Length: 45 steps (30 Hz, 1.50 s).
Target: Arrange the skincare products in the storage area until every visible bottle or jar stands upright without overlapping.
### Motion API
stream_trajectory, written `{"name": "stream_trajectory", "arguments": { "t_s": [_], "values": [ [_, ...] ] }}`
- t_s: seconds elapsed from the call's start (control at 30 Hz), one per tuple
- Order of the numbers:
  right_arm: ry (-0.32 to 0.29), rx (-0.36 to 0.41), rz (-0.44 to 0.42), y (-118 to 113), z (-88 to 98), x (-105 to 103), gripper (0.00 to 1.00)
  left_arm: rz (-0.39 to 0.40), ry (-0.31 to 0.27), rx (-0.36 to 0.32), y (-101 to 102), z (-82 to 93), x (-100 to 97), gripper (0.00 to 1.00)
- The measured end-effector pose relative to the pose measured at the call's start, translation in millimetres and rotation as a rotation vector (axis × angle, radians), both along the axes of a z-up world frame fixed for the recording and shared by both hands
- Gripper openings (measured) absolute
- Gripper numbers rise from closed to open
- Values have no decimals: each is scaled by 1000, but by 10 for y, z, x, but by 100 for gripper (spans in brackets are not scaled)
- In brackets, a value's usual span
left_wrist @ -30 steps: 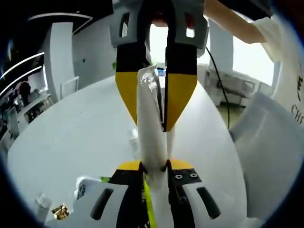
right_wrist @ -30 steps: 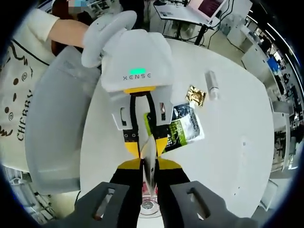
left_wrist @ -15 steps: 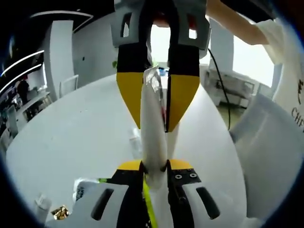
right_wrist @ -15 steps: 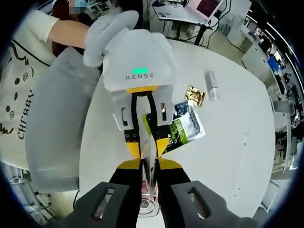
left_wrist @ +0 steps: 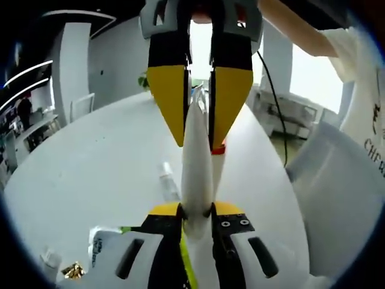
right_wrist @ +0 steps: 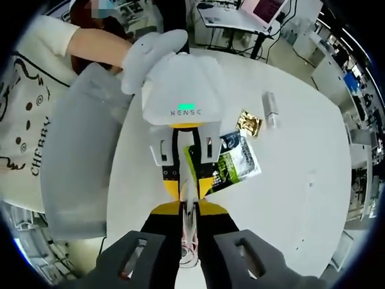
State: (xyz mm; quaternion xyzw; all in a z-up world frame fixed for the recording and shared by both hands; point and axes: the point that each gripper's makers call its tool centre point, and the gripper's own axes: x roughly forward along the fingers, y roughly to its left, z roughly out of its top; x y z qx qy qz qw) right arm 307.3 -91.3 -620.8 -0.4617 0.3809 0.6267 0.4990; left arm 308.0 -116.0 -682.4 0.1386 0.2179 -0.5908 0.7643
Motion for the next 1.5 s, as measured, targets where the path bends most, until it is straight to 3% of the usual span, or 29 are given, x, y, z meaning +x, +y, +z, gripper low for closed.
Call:
{"name": "stream_trajectory", "arguments": {
  "t_s": [0.8,1.13,1.33,1.5],
  "values": [
    [29,-20,-44,-70,-8,-17,8,-35,3,-11,-68,-13,-16,15],
    [31,-29,-54,-94,-36,-19,9,-81,8,18,-78,-17,-37,15],
    [21,-36,-44,-116,-63,-8,18,-65,0,13,-97,-16,-28,16],
    [-1,-28,-43,-110,-40,14,20,-47,-3,9,-79,-13,11,20]
  ]
}}
